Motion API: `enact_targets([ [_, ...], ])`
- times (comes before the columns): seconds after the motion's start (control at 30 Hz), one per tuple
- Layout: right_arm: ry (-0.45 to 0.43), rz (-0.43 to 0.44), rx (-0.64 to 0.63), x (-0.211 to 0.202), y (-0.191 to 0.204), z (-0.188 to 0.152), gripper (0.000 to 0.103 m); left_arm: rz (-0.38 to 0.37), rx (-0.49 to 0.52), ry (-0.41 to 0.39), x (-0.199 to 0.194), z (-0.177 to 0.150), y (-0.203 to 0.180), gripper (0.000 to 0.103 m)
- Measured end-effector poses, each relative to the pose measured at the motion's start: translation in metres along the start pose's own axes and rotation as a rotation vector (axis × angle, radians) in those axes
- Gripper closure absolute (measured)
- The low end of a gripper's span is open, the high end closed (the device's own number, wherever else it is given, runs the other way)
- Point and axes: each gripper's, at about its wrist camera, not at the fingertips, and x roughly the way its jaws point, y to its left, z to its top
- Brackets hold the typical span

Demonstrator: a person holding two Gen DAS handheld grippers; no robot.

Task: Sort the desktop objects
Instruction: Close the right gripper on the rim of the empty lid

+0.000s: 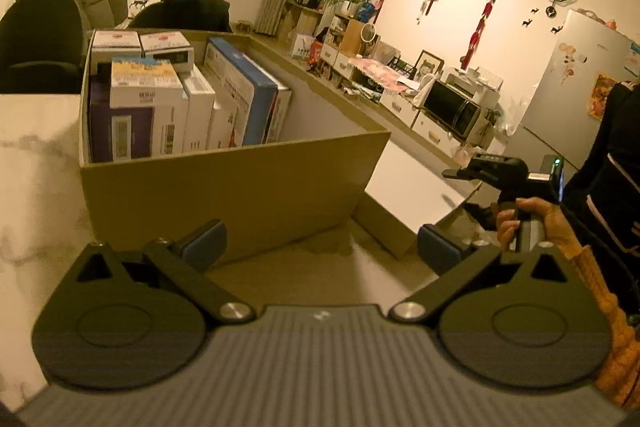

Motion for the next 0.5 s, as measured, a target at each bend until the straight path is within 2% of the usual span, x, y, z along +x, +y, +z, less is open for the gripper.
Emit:
enact_targets([
  [0.03, -0.008, 0.0, 0.002, -0.002, 0.0, 0.0, 0.044, -0.001, -0.002, 0.002, 0.0, 0.0, 0.0, 0.0],
  [0.1, -0.022, 0.001, 0.012, -0.004, -0.002, 0.002, 0.056, -0.006, -0.002, 0.003, 0.0, -0.001, -0.001, 0.0],
  [0.17, -0.044, 0.006, 0.028, -0.009, -0.004, 0.002, 0.062, -0.009, 0.001, 0.002, 0.0, 0.0, -0.002, 0.0],
  [0.5, -0.135, 0.045, 0.021, -0.036, -0.002, -0.012, 0.062, -0.012, -0.003, -0.001, -0.003, 0.0, -0.003, 0.0],
])
